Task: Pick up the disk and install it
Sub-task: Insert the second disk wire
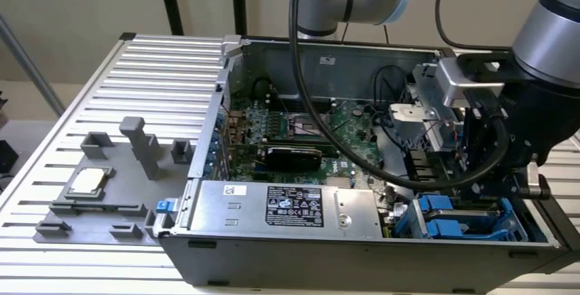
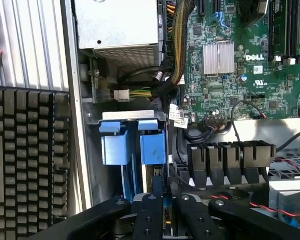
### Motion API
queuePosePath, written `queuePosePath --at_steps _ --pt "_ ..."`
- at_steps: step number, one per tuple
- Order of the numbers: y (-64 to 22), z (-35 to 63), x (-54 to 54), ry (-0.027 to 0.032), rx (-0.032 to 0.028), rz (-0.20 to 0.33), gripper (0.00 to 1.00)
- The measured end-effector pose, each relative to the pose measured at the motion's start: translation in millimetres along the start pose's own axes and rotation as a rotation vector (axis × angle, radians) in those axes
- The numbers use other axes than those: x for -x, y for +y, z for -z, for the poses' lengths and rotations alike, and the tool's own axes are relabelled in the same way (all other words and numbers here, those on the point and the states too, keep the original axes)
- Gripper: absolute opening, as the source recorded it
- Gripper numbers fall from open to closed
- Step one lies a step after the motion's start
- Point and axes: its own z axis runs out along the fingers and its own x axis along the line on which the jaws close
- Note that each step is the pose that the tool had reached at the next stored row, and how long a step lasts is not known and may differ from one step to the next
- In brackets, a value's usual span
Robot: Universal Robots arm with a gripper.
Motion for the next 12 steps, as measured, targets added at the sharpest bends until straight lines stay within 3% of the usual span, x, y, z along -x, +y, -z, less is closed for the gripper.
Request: queuePosePath --at_steps 12 --pt "0.5 -8.5 -0.2 -0.0024 -0.0141 0.008 0.00"
